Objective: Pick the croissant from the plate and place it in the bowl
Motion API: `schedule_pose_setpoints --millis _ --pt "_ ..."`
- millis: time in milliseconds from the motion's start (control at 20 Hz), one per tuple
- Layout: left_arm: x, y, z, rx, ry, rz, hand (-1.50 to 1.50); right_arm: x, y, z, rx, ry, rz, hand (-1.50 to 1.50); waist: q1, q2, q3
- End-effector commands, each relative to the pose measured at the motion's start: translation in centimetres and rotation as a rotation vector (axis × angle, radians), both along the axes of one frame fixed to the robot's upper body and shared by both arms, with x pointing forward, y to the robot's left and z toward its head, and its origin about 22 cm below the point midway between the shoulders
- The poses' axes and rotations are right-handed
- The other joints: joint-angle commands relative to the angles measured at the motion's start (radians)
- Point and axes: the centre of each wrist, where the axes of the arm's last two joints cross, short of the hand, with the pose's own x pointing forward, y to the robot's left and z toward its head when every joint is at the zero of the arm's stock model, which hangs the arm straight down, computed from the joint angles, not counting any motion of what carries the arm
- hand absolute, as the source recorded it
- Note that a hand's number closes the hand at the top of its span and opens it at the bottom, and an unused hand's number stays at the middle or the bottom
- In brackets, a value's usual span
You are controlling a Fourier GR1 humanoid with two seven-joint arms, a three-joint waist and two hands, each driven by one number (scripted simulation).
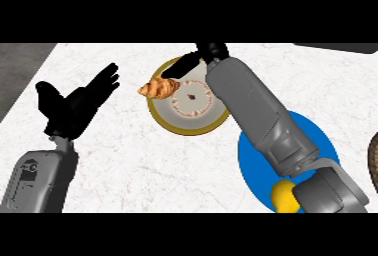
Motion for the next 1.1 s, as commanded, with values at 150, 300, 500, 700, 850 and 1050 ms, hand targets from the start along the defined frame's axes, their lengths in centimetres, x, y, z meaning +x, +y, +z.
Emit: schedule_pose_setpoints --millis 150,300,500,700,850,1050 --pt "-0.5 -0.3 0.0 -0.014 0.036 0.036 0.0 0.5 -0.2 0.2 0.051 -0.102 -0.113 -1.5 -0.051 -0.014 0.001" --pt "-1.6 1.1 -1.7 -0.007 0.028 0.08 0.0 0.9 -2.1 -0.6 0.092 -0.144 -0.174 -1.5 -0.085 -0.021 0.001" --pt "-1.8 2.3 -0.9 -0.015 0.034 0.112 0.0 2.5 -7.5 1.8 0.126 -0.18 -0.14 -1.5 -0.109 -0.029 0.002" --pt "-3.2 3.7 -2.2 -0.008 0.047 0.127 0.0 2.3 -8.5 0.9 0.121 -0.239 0.008 -1.5 -0.136 -0.042 0.002" --pt "-2.8 5.2 -2.3 0.002 0.061 0.183 0.0 2.2 -12.4 0.6 0.133 -0.275 0.098 -1.5 -0.167 -0.051 0.002" --pt "-4.2 6.2 -2.1 0.007 0.064 0.156 0.0 1.3 -14.9 0.5 0.231 -0.293 0.181 -1.5 -0.183 -0.061 0.002"
